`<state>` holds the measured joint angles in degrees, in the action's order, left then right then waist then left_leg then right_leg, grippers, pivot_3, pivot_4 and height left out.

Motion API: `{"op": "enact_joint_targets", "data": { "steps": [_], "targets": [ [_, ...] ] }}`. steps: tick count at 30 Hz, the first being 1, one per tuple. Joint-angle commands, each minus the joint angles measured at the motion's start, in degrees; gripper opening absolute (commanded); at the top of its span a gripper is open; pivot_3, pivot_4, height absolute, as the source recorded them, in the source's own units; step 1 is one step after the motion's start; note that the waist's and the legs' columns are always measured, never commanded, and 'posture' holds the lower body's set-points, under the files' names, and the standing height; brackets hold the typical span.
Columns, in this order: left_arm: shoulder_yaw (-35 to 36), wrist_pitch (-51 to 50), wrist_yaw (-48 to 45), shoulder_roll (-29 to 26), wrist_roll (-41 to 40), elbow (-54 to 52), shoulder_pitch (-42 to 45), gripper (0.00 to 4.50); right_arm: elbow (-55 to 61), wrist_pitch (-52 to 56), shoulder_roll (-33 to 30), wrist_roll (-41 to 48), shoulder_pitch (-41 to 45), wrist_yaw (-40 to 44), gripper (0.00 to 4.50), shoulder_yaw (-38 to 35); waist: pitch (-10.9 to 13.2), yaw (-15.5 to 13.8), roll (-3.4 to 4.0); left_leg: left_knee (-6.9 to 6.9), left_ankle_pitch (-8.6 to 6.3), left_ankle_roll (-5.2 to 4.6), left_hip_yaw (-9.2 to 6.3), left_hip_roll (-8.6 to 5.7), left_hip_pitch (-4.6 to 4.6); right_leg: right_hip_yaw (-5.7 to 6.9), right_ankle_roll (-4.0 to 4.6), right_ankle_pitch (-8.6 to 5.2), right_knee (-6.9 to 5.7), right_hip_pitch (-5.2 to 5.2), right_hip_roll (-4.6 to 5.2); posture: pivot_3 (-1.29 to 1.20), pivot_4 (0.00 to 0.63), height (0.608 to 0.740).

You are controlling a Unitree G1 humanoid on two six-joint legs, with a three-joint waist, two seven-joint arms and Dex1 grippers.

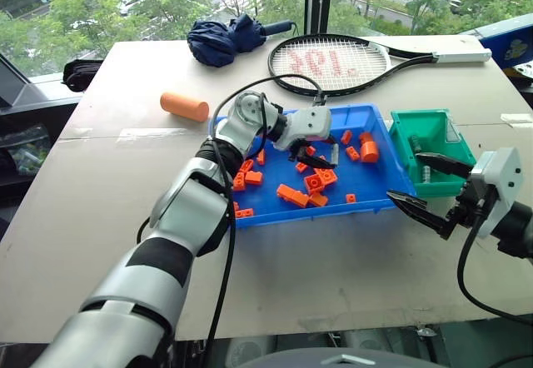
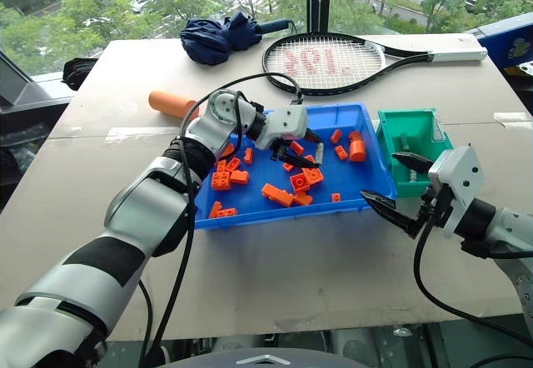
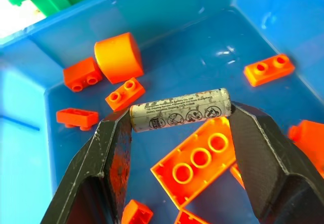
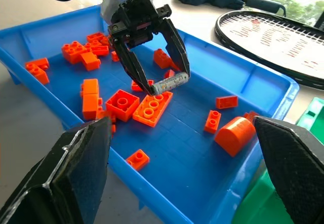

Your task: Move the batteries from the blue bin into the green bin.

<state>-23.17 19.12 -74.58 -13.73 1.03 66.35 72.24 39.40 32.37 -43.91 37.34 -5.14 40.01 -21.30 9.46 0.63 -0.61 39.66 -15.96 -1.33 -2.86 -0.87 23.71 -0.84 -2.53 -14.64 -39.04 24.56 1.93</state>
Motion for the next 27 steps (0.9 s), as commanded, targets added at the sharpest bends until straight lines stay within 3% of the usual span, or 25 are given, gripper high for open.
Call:
{"op": "enact_joint_targets", "data": {
  "steps": [1, 2, 7, 11, 18, 22, 27],
  "targets": [
    [3.4, -0.6, 3.1, 1.6, 0.2, -0.1, 1.7, 4.24, 1.0, -1.2, 0.6, -1.0, 0.9, -1.8, 4.50, -0.1, 0.0, 0.0, 0.00, 0.00, 0.00, 0.00, 0.01, 0.01, 0.00, -0.01, 0.00, 0.00, 0.00, 0.00, 0.00, 0.00, 0.150, 0.740],
    [3.9, -0.6, 3.5, 1.8, 0.3, -0.1, 1.7, 4.46, 0.9, -1.2, 0.7, -1.2, 1.0, -1.9, 4.50, 0.0, 0.0, 0.0, 0.00, 0.00, 0.00, 0.00, 0.00, 0.01, 0.00, 0.00, 0.00, 0.00, 0.00, 0.00, 0.01, 0.00, 0.150, 0.740],
    [8.6, -2.7, 2.2, 1.4, -2.2, -2.1, 1.6, 4.46, -1.3, -1.0, 0.0, -2.6, 3.2, -1.8, 4.50, 2.4, 0.0, 0.0, 0.00, 0.00, 0.00, 0.00, 0.02, 0.00, -0.02, -0.02, 0.00, 0.00, -0.01, 0.00, 0.00, 0.00, 0.150, 0.740],
    [13.4, -9.4, -4.3, -2.3, -7.2, -10.4, -0.2, 4.46, -5.8, 2.4, -0.1, -7.2, 10.3, -5.2, 4.50, 9.2, 0.0, 0.4, 0.01, 0.00, 0.01, 0.02, 0.03, 0.01, -0.04, -0.04, 0.00, 0.00, -0.04, 0.01, -0.01, 0.00, 0.150, 0.740],
    [15.3, -29.7, -15.3, -18.4, -14.3, -41.4, -14.0, 4.46, -14.0, 9.6, 3.0, -13.2, 22.5, -8.2, 4.50, 22.2, -0.1, 2.1, 0.12, -0.20, 0.16, 0.27, 0.07, 0.17, -0.12, -0.18, 0.02, -0.01, -0.07, 0.09, -0.03, 0.00, 0.150, 0.740],
    [18.5, -41.2, -17.3, -30.9, -19.2, -58.6, -23.6, 4.46, -17.2, 18.9, 7.3, -12.2, 28.4, -11.2, 4.50, 24.7, -0.1, 1.4, 0.08, -0.19, 0.16, 0.28, 0.04, 0.26, -0.03, -0.17, 0.02, -0.01, -0.05, 0.17, -0.01, 0.00, 0.150, 0.740],
    [22.5, -49.9, -14.7, -37.8, -24.4, -69.7, -30.7, 4.46, -18.0, 27.1, 11.5, -9.7, 32.0, -12.3, 4.50, 24.7, -0.1, 0.1, 0.06, -0.11, 0.16, 0.28, -0.04, 0.18, 0.03, -0.09, 0.01, 0.00, 0.01, 0.13, 0.10, 0.00, 0.150, 0.740]
  ]
}}
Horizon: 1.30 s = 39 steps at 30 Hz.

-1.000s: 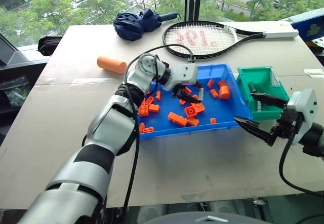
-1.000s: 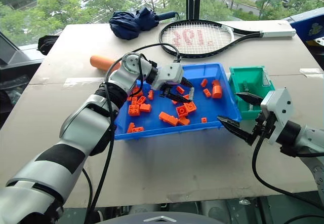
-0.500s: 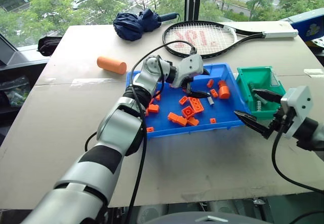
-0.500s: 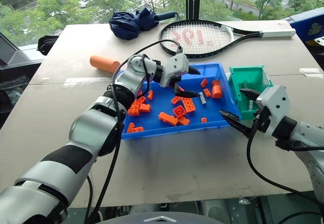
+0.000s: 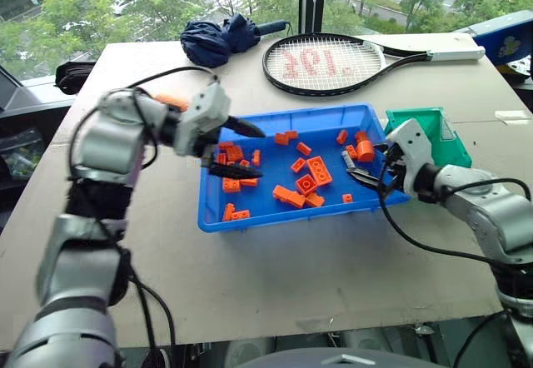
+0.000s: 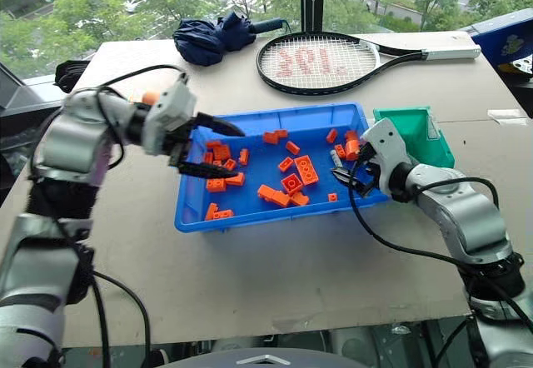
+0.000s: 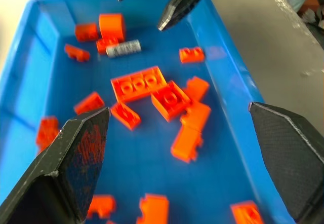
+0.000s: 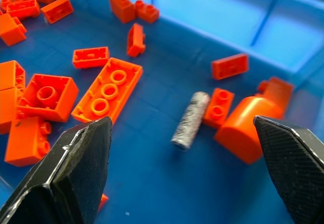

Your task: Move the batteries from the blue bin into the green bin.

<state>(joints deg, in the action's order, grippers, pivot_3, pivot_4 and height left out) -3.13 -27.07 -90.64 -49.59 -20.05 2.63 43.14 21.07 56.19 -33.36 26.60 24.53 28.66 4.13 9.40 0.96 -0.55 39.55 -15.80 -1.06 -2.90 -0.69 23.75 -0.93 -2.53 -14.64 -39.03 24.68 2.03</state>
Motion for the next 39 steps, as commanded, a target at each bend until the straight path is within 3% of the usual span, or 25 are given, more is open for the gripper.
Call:
{"op": "enact_joint_targets", "data": {
  "steps": [1, 11, 14, 19, 21, 22, 28, 33, 36, 39],
  "targets": [
    [3.0, -4.7, 1.7, -2.9, -3.9, -7.4, -2.8, 4.46, -0.2, 4.4, 1.5, 0.9, 2.9, -1.3, 4.50, -0.4, 0.0, -0.3, 0.00, 0.00, 0.00, -0.01, 0.03, -0.03, -0.01, -0.01, 0.00, 0.00, -0.01, 0.00, 0.01, 0.00, 0.150, 0.740],
    [8.0, -12.2, 6.7, -9.4, -9.6, -15.1, -8.1, 4.46, -8.8, 9.7, 5.1, -2.3, 10.0, -4.2, 4.50, 2.5, 0.0, 0.2, 0.00, -0.02, -0.03, -0.05, 0.07, 0.00, -0.07, -0.03, 0.00, 0.00, -0.07, 0.02, -0.07, 0.00, 0.150, 0.740],
    [8.2, -12.7, 7.6, -10.1, -10.8, -16.0, -8.5, 4.50, -11.0, 9.4, 6.1, -3.2, 11.2, -4.3, 3.71, 3.1, 0.0, -0.1, 0.00, -0.02, -0.04, -0.07, 0.09, -0.02, -0.05, -0.02, 0.00, 0.00, -0.05, 0.02, -0.05, 0.00, 0.150, 0.740],
    [8.1, -12.9, 9.0, -10.9, -11.6, -16.5, -8.5, 4.50, -14.0, 9.0, 7.0, -5.8, 12.6, -4.8, 1.17, 5.2, 0.0, 0.0, 0.01, -0.05, -0.04, -0.06, 0.10, -0.02, -0.05, -0.04, 0.00, 0.00, -0.05, 0.03, -0.06, 0.00, 0.150, 0.740],
    [7.9, -12.9, 9.3, -11.0, -11.9, -16.6, -8.4, 4.50, -14.5, 8.5, 6.5, -6.9, 12.8, -4.7, 0.28, 6.4, 0.0, 0.0, 0.00, -0.06, -0.04, -0.06, 0.11, -0.02, -0.05, -0.04, 0.00, 0.00, -0.04, 0.03, -0.06, 0.00, 0.150, 0.740],
    [7.6, -12.8, 9.5, -10.9, -11.9, -16.5, -8.2, 4.50, -14.5, 8.4, 6.4, -7.3, 12.8, -4.6, 0.04, 6.9, 0.0, -0.1, 0.00, -0.05, -0.04, -0.07, 0.11, -0.02, -0.05, -0.03, 0.00, 0.00, -0.03, 0.03, -0.06, 0.00, 0.150, 0.740],
    [6.6, -12.0, 9.7, -10.4, -12.2, -15.8, -7.5, 4.50, -6.1, 11.1, 5.0, -6.4, 12.2, -4.8, 0.04, 3.1, 0.0, -0.2, 0.01, -0.05, -0.04, -0.07, 0.09, -0.02, -0.03, -0.02, 0.00, 0.00, -0.03, 0.04, -0.04, 0.00, 0.150, 0.740],
    [6.9, -11.8, 11.3, -8.7, -13.0, -15.1, -5.8, 4.50, 6.2, 20.7, 2.5, -1.3, 13.0, -4.3, 0.04, -7.6, 0.0, -0.2, 0.02, -0.06, -0.06, -0.10, 0.08, -0.02, -0.01, -0.01, 0.00, 0.00, -0.01, 0.05, -0.04, 0.00, 0.150, 0.740],
    [7.6, -13.2, 13.1, -6.2, -15.4, -15.6, -3.7, 4.50, 11.1, 27.5, -1.9, 1.6, 13.8, -2.5, 0.04, -18.1, 0.0, -0.3, 0.02, -0.05, -0.14, -0.24, 0.06, -0.02, -0.01, 0.00, 0.00, 0.00, 0.00, 0.04, -0.03, 0.00, 0.150, 0.740],
    [8.1, -14.2, 14.9, -3.7, -17.7, -15.8, -1.5, 4.50, 10.3, 28.6, -8.4, 1.2, 12.1, -1.7, 0.04, -23.9, 0.0, -0.6, 0.03, -0.06, -0.14, -0.25, 0.07, -0.06, 0.01, 0.01, -0.01, 0.00, 0.01, 0.03, 0.01, 0.00, 0.150, 0.740]
  ]
}}
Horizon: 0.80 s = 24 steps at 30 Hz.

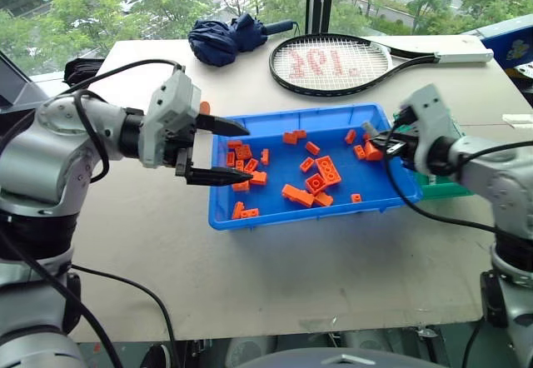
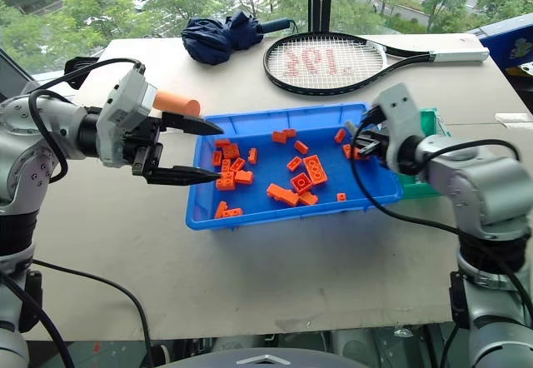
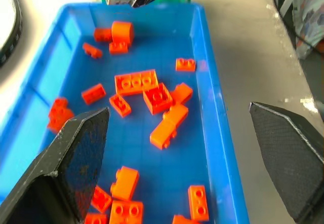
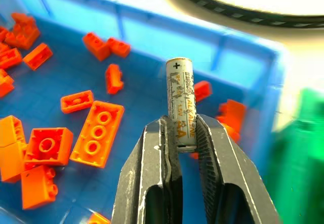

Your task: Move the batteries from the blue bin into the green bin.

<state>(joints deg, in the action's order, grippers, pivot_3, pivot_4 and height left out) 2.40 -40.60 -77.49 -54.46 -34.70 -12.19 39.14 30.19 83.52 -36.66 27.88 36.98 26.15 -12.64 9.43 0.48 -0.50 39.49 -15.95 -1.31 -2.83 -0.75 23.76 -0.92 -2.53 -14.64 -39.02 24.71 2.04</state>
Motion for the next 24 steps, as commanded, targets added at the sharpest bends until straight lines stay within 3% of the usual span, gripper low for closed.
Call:
{"op": "enact_joint_targets", "data": {
  "steps": [1, 7, 13, 16, 19, 24],
  "targets": [
    [2.6, -1.0, 2.3, 2.0, -3.8, -1.0, 3.3, 4.50, 0.1, 0.6, -6.9, -0.4, -1.6, 0.9, 0.04, -8.1, 0.0, 0.0, -0.02, 0.00, -0.01, -0.01, 0.01, 0.00, 0.00, 0.00, 0.00, 0.00, 0.05, -0.02, 0.00, 0.00, 0.150, 0.740],
    [0.9, -0.1, 3.2, 4.3, -4.2, -0.5, 5.9, 4.50, -7.4, -9.6, -10.3, -2.2, -9.9, 2.5, 0.04, -9.4, 0.0, 0.7, -0.06, -0.05, -0.01, -0.02, 0.18, 0.04, -0.11, -0.19, 0.00, 0.00, -0.04, -0.02, -0.05, 0.00, 0.150, 0.740],
    [1.2, 1.1, 3.2, 3.9, -3.7, 0.0, 5.0, 4.50, -9.6, -15.9, -10.7, -1.6, -13.9, 4.7, 2.65, -9.6, 0.0, 0.8, -0.03, -0.07, -0.01, -0.02, 0.25, 0.10, -0.12, -0.25, 0.00, 0.00, -0.05, 0.01, -0.08, 0.00, 0.150, 0.740],
    [3.1, 0.8, 4.3, 3.4, -4.5, -1.3, 2.0, 4.50, -9.8, -18.0, -11.4, -1.1, -15.4, 6.1, 4.20, -10.4, 0.0, 0.6, -0.02, -0.06, -0.01, -0.02, 0.27, 0.10, -0.13, -0.27, 0.00, 0.00, -0.03, 0.01, -0.08, 0.00, 0.150, 0.740],
    [8.2, 0.5, 6.3, 2.7, -6.1, -5.0, -5.8, 4.50, -9.0, -22.9, -12.1, -0.7, -20.0, 9.5, 4.36, -12.3, 0.0, 0.5, 0.00, -0.10, -0.01, -0.02, 0.27, 0.12, -0.13, -0.29, 0.00, 0.00, 0.03, 0.01, -0.07, 0.00, 0.150, 0.740],
    [19.8, 3.6, 11.5, 2.9, -2.7, -8.2, -26.3, 4.50, -6.2, -40.8, -7.2, 3.3, -38.3, 23.3, 4.36, -20.5, 0.0, 0.2, 0.00, -0.21, -0.04, -0.05, 0.19, 0.22, -0.12, -0.43, 0.00, 0.00, 0.14, -0.02, -0.01, 0.00, 0.150, 0.740]
  ]
}}
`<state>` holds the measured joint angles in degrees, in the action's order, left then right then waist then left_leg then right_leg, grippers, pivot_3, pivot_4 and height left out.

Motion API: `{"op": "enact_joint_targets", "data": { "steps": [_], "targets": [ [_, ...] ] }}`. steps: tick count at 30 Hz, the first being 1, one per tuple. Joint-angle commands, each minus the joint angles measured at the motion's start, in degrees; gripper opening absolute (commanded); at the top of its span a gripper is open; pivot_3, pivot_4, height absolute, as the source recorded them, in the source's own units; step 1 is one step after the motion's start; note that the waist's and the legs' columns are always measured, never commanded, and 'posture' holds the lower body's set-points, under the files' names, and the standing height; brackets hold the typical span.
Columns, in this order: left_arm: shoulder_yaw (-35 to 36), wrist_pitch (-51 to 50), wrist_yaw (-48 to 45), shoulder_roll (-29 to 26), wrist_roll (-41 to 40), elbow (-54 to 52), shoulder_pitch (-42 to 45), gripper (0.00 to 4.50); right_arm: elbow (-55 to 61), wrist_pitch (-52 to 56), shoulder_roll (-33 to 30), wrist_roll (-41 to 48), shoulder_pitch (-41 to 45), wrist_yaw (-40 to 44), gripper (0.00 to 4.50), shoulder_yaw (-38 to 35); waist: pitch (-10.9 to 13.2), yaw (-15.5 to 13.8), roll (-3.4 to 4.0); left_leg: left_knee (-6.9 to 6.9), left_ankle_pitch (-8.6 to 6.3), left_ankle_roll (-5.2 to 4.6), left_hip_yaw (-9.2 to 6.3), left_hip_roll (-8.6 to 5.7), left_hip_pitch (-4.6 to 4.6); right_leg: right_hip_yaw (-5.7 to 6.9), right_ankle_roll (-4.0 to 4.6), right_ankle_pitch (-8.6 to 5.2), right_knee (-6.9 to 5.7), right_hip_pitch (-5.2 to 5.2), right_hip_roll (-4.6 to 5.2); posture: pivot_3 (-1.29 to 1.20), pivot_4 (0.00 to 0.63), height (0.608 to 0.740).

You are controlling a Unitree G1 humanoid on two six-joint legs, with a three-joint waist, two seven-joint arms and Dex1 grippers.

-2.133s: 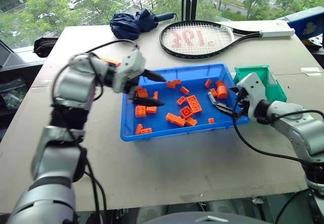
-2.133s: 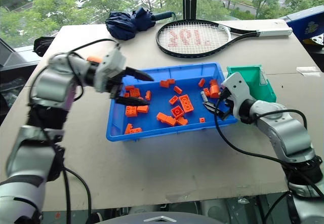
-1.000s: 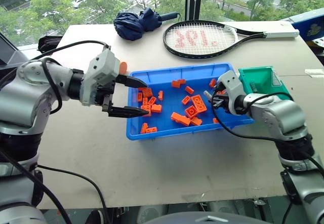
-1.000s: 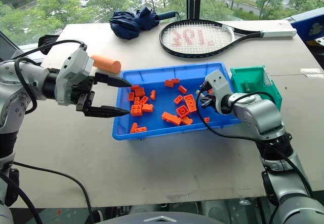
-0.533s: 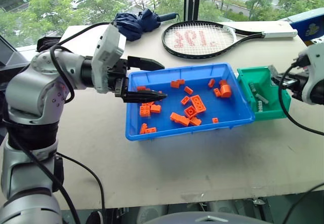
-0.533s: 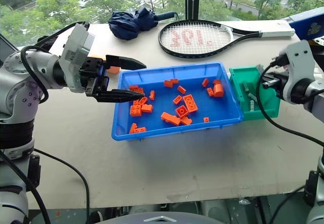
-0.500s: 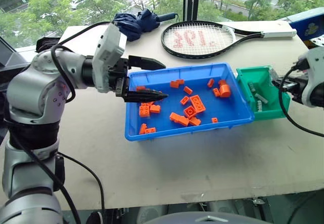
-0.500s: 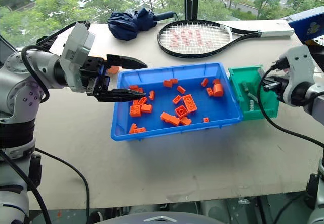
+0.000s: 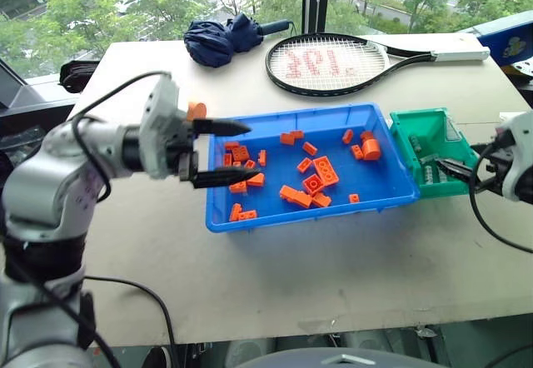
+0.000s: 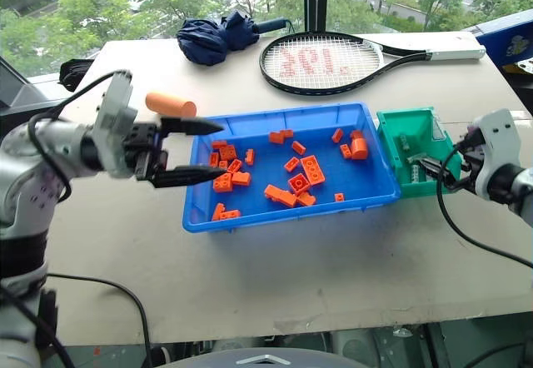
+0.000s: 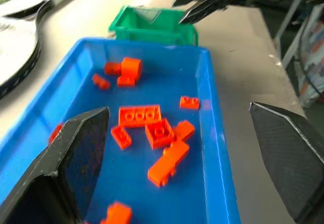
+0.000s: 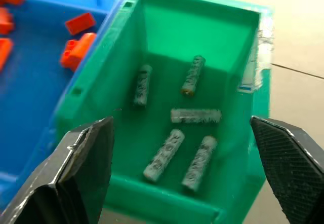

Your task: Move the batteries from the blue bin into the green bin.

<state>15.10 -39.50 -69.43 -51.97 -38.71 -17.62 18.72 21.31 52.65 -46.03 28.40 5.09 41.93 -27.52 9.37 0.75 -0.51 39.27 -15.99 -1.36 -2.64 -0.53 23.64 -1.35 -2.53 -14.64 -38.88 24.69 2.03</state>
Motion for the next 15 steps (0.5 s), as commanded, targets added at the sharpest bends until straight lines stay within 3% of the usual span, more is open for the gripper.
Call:
{"op": "enact_joint_targets", "data": {
  "steps": [1, 5, 7, 10, 15],
  "targets": [
    [8.9, 2.8, 4.5, 0.9, 1.3, -3.1, -8.7, 4.50, 3.0, -12.1, 3.0, 3.4, -9.3, 9.5, 4.36, -6.7, 0.0, -0.2, 0.01, 0.01, -0.01, -0.02, -0.01, 0.00, 0.07, 0.01, 0.00, 0.00, 0.03, 0.04, -0.02, 0.00, 0.150, 0.740],
    [14.4, 11.7, 8.5, 5.8, 8.0, -2.8, -24.0, 4.50, 0.2, -24.7, 6.5, 3.3, -21.4, 18.0, 4.36, -10.6, 0.0, -0.5, 0.03, 0.03, -0.04, -0.06, 0.07, -0.02, -0.26, -0.05, 0.00, 0.01, 0.01, -0.26, 0.20, 0.00, 0.150, 0.740],
    [14.6, 16.2, 8.8, 8.2, 9.7, -1.6, -28.6, 4.50, -3.0, -31.6, 6.3, 1.1, -25.4, 22.2, 4.36, -9.8, 0.0, -0.5, 0.01, -0.24, -0.12, -0.14, 0.13, 0.02, -1.31, -0.09, 0.01, -0.02, 0.30, -1.31, 0.32, 0.00, 0.150, 0.740],
    [13.2, 22.2, 9.4, 11.3, 12.5, -0.2, -33.6, 4.50, -8.4, -40.4, 7.5, 1.0, -27.3, 27.2, 4.36, -9.5, 0.0, -0.5, -0.02, -0.50, -0.14, -0.16, 0.14, 0.09, -2.00, -0.06, 0.21, -0.15, 0.77, -2.05, 0.29, 0.00, 0.150, 0.740],
    [10.2, 29.9, 7.3, 13.4, 14.8, 2.5, -38.3, 4.50, -13.4, -45.8, 7.2, 1.3, -26.9, 29.7, 4.36, -7.1, 0.0, -0.5, -0.02, -0.57, -0.14, -0.16, 0.30, 0.14, -2.00, -0.19, 0.05, -0.03, 0.90, -2.04, 0.28, 0.00, 0.150, 0.740]
  ]
}}
